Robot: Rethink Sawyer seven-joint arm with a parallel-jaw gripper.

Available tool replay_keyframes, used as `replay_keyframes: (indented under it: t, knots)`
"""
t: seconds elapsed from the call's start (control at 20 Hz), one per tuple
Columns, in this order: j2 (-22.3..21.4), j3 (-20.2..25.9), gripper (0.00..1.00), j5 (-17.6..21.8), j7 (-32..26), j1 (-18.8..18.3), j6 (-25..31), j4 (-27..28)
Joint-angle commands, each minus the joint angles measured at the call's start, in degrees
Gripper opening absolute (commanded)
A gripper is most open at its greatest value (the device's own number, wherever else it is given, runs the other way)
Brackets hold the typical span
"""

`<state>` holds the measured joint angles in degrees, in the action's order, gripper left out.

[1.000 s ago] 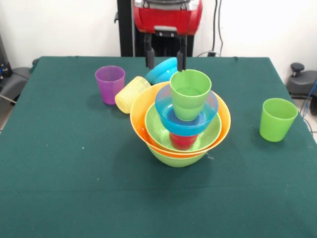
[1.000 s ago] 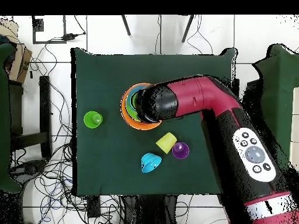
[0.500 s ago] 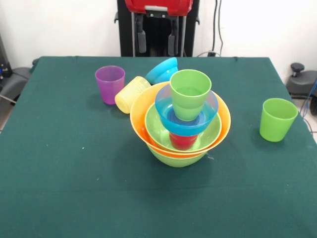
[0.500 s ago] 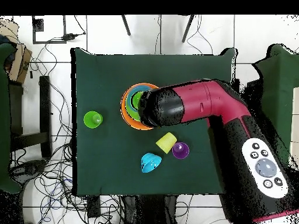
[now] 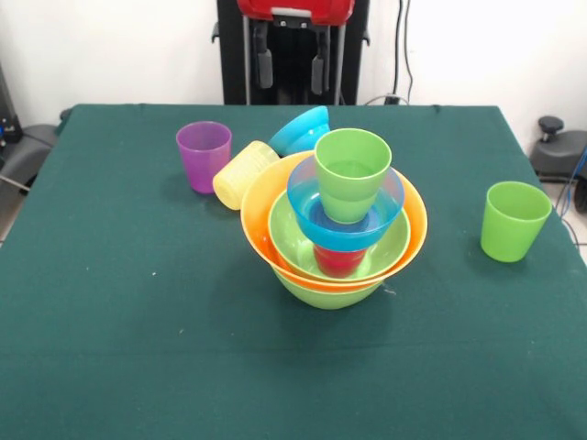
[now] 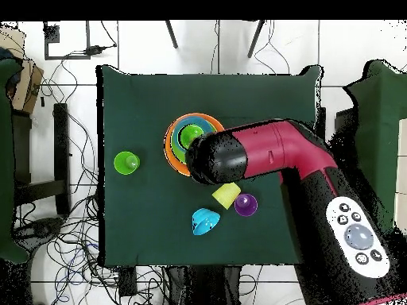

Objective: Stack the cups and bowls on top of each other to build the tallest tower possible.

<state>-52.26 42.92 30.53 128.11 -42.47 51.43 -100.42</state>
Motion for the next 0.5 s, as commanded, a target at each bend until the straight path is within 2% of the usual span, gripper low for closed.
replay_keyframes:
  t: [0.05, 0.5]
  knots:
    - [-1.62, -0.75, 1.00, -0.40, -1.05, 2.97, -4.36, -7.61]
    - [-1.58, -3.86, 1.00, -0.28, 5.61, 7.93, -6.88, -7.93]
